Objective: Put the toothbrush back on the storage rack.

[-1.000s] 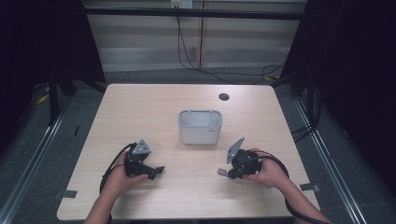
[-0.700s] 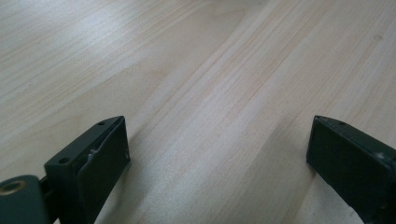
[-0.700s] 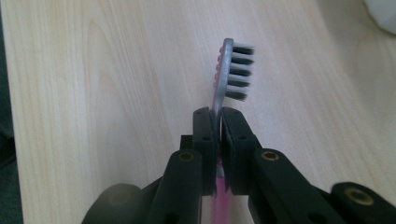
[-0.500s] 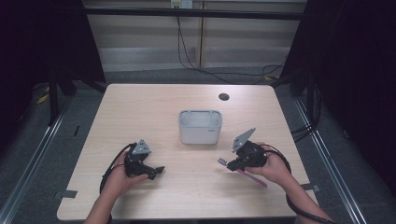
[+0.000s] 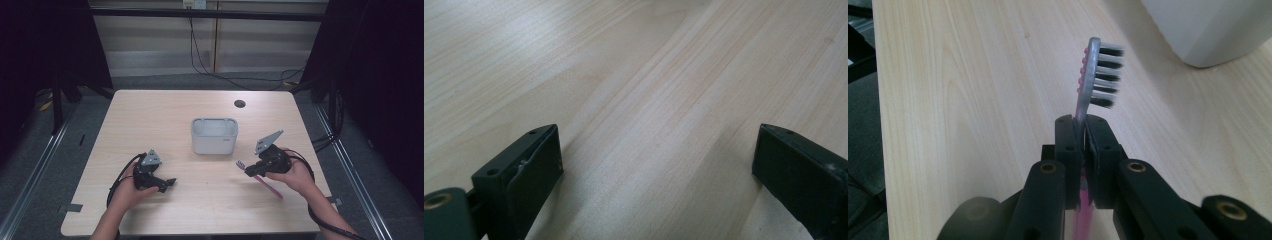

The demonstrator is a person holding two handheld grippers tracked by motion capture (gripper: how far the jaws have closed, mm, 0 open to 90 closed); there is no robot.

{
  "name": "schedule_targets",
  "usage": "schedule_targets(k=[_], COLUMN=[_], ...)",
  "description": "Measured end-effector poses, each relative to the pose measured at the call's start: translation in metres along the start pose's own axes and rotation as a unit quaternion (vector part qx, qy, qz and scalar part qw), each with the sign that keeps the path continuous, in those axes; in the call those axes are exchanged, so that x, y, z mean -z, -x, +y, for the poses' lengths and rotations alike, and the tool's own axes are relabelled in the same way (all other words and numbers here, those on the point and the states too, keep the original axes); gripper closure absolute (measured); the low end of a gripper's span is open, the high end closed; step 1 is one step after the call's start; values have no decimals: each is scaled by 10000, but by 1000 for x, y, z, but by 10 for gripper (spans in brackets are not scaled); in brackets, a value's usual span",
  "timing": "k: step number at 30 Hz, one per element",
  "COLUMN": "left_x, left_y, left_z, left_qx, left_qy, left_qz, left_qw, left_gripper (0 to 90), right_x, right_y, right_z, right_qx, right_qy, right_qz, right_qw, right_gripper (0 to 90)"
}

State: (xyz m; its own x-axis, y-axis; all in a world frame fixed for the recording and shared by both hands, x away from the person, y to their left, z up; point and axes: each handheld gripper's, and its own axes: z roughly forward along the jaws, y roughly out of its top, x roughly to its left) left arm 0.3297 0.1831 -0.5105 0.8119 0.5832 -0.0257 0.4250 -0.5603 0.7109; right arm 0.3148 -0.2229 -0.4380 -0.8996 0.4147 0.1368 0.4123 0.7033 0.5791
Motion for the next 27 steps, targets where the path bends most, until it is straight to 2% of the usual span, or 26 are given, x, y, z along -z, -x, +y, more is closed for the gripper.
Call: schedule_targets(k=[13,23,27], left_x=[0,0,0], left_y=[0,0,0], left_z=[0,0,0], left_qx=[9,3,3], left_qy=[-9,-4,-5], left_qz=[-5,0,-1], left_qw=[10000,10000,10000], left_gripper=[54,54,54], right_x=[17,32,35], right_y=[2,7,9], right_z=[8,12,14], right_qx=[-136,-287,-362], right_qy=[500,944,1166], right_qz=[-13,-84,-120], right_qw=[9987,9951,9924], right_gripper=[857,856,857])
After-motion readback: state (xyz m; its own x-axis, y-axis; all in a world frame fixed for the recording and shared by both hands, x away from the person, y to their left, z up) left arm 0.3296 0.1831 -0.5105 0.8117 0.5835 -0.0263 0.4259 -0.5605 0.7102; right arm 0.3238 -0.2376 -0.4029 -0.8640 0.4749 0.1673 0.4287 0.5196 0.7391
